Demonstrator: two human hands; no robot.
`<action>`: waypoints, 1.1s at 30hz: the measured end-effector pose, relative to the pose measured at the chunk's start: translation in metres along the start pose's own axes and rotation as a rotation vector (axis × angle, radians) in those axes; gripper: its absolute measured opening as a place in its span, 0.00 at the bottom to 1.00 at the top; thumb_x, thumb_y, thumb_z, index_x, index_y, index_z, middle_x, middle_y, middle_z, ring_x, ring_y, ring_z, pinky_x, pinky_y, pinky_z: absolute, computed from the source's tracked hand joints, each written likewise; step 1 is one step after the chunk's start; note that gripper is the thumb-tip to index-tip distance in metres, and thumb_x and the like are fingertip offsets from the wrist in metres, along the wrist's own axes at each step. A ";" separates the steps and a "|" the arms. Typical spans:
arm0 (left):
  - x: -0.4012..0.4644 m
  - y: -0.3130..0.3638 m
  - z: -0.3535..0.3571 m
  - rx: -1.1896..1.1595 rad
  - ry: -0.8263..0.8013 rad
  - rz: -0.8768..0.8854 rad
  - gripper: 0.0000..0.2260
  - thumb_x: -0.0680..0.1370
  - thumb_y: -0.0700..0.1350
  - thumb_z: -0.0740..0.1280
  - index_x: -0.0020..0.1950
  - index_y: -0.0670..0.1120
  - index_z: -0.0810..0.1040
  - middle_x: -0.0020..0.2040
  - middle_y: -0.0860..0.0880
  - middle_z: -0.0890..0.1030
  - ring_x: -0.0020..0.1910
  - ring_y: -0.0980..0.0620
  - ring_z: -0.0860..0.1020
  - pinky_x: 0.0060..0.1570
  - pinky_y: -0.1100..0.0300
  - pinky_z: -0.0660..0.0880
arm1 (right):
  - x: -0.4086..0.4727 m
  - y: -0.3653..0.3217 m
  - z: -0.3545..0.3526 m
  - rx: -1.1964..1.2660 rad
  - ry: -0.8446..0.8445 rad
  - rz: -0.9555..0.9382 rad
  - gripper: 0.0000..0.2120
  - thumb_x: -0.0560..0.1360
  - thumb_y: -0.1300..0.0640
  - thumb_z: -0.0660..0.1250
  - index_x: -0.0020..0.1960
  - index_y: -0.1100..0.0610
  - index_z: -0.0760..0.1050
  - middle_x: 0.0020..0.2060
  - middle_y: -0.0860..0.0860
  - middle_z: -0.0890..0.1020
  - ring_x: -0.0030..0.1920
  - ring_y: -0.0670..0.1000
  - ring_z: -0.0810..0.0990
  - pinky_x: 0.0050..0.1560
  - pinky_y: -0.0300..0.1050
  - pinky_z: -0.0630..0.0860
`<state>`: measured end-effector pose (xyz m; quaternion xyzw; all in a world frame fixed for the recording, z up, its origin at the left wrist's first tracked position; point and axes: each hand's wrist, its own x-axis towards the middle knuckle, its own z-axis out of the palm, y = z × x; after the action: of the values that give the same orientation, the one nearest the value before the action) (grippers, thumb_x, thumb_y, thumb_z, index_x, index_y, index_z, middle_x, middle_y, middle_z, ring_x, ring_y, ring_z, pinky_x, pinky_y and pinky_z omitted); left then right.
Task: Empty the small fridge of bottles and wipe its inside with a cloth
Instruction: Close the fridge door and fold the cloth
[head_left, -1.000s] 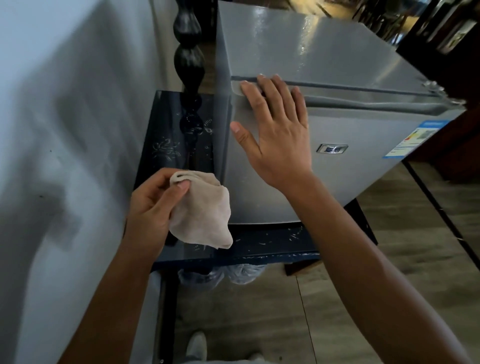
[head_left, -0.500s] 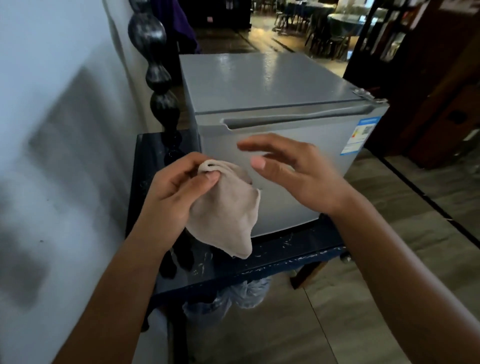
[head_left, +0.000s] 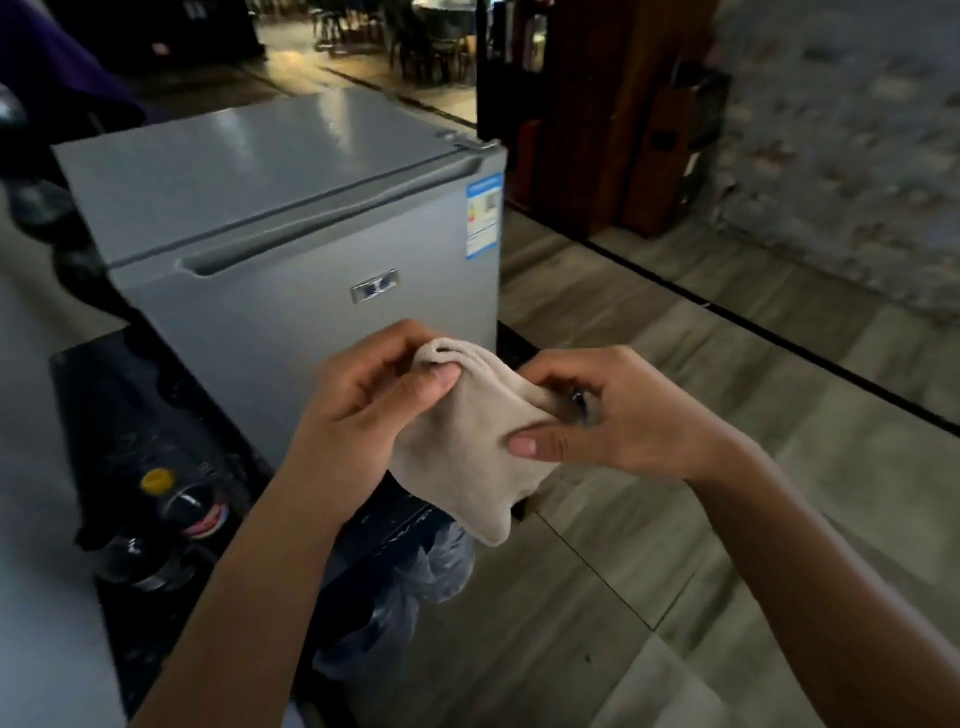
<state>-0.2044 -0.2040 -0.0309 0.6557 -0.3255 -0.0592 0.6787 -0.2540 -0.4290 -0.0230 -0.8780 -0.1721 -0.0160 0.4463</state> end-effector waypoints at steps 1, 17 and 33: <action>0.002 0.002 0.012 -0.003 -0.030 0.008 0.06 0.75 0.48 0.66 0.43 0.46 0.79 0.36 0.52 0.77 0.36 0.56 0.73 0.37 0.65 0.69 | -0.014 0.005 -0.008 0.001 0.017 0.005 0.13 0.69 0.45 0.77 0.48 0.50 0.81 0.40 0.47 0.82 0.40 0.49 0.80 0.40 0.51 0.78; 0.028 -0.030 0.266 -0.202 -0.086 -0.185 0.08 0.75 0.48 0.67 0.46 0.47 0.84 0.44 0.45 0.84 0.48 0.46 0.80 0.52 0.49 0.73 | -0.234 0.092 -0.144 0.021 0.310 0.125 0.08 0.75 0.52 0.73 0.52 0.51 0.77 0.44 0.44 0.81 0.43 0.48 0.82 0.39 0.38 0.77; 0.116 -0.109 0.362 -0.246 -0.283 -0.238 0.10 0.75 0.55 0.71 0.46 0.48 0.82 0.40 0.53 0.80 0.42 0.56 0.77 0.43 0.61 0.74 | -0.264 0.187 -0.202 0.061 0.455 0.412 0.18 0.73 0.54 0.77 0.60 0.49 0.77 0.51 0.48 0.84 0.53 0.51 0.83 0.52 0.52 0.82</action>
<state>-0.2642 -0.5858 -0.1161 0.5868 -0.3283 -0.2694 0.6894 -0.4177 -0.7664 -0.0953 -0.8546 0.1135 -0.1159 0.4933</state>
